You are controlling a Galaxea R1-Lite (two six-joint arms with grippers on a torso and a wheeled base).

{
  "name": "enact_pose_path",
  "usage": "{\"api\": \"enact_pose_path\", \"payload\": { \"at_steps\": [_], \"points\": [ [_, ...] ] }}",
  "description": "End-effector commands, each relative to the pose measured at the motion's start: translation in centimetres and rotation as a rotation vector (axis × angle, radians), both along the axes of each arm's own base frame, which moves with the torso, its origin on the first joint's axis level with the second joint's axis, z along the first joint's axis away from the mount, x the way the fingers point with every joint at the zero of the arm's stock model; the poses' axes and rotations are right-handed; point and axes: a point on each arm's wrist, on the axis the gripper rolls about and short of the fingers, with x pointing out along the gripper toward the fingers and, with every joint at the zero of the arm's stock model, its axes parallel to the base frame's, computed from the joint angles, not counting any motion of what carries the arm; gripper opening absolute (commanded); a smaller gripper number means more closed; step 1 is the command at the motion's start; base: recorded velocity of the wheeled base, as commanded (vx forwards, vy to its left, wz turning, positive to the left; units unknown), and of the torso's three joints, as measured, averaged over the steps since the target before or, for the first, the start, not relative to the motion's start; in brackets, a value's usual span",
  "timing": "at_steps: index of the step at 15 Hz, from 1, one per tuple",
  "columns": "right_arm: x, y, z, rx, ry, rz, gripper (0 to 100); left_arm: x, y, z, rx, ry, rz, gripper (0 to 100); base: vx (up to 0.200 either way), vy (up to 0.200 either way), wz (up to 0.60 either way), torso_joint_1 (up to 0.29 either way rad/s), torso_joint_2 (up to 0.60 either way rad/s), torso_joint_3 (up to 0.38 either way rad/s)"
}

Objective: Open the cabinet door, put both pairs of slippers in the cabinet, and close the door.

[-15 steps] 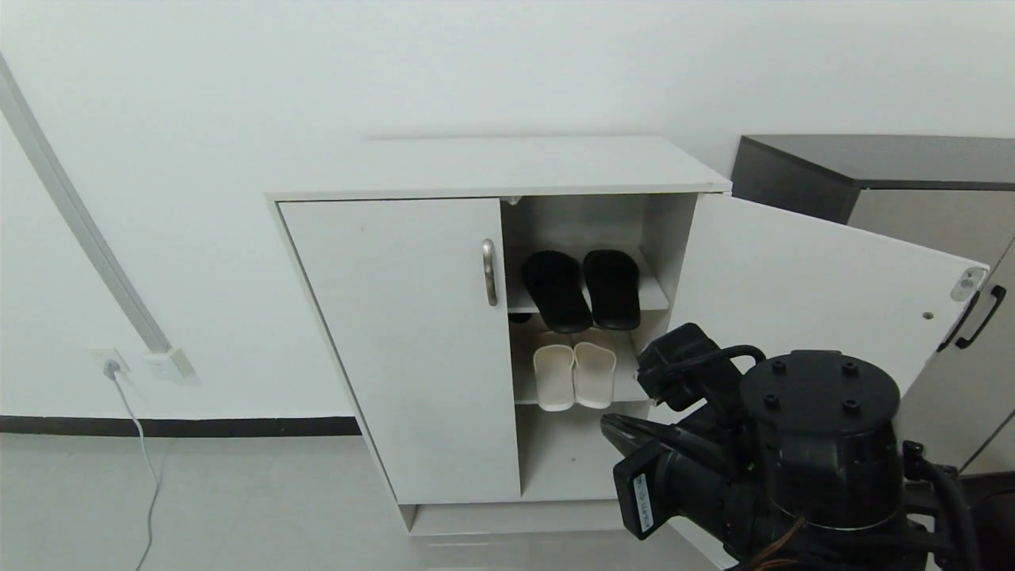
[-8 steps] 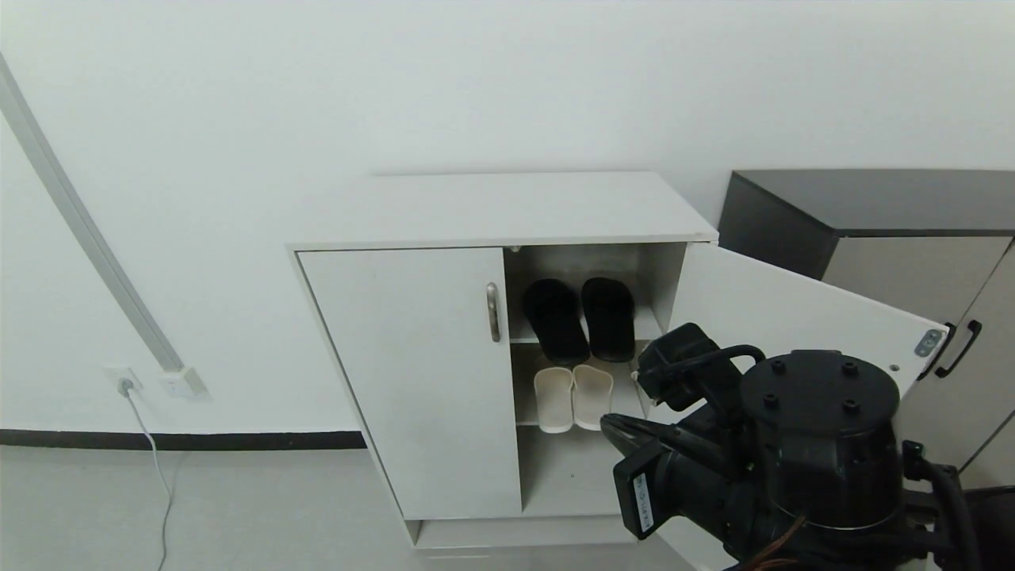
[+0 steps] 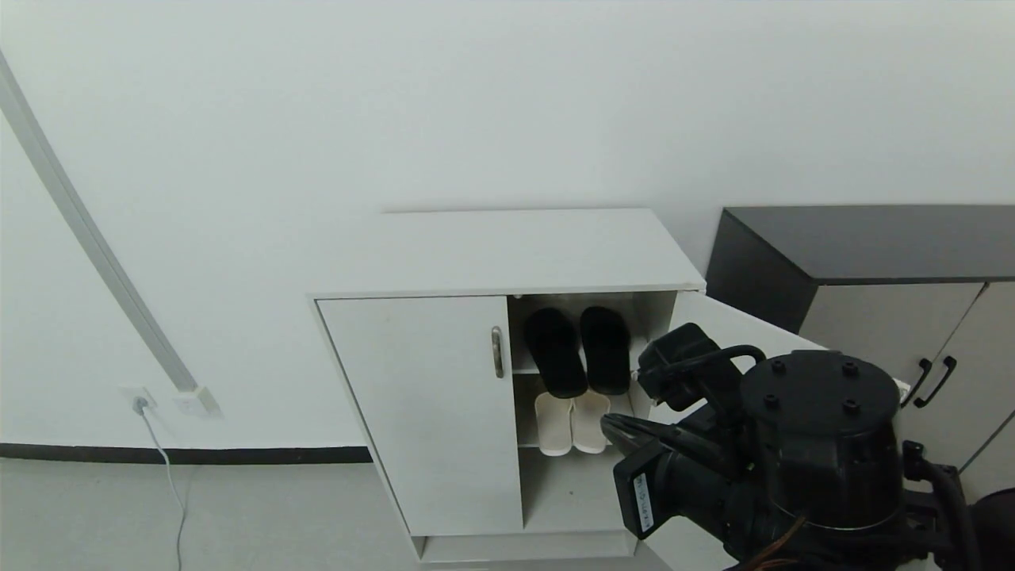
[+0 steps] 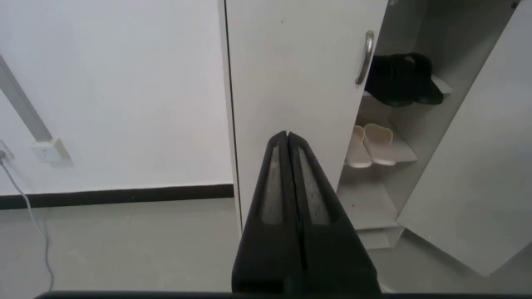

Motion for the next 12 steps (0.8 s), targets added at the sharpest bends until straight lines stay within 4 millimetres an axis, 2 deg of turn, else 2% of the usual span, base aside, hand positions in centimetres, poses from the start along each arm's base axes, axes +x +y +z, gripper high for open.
{"api": "enact_pose_path", "payload": {
  "at_steps": [1,8,12],
  "points": [
    [0.00,0.01,-0.02,-0.002,0.000,0.001,0,-0.01,0.00,0.02,0.000,-0.001,0.000,0,0.000,0.000,0.00,0.237,-0.55,-0.330],
    [-0.01,-0.08,0.11,0.004,-0.002,-0.001,0,-0.01,0.00,0.01,0.000,0.000,0.000,0,0.000,0.000,0.00,0.250,-0.58,-0.329],
    [0.02,-0.19,0.18,0.010,-0.005,-0.005,0,0.01,0.00,-0.02,0.000,0.000,0.000,0,0.000,0.000,0.00,0.200,-0.44,-0.240]
  ]
}}
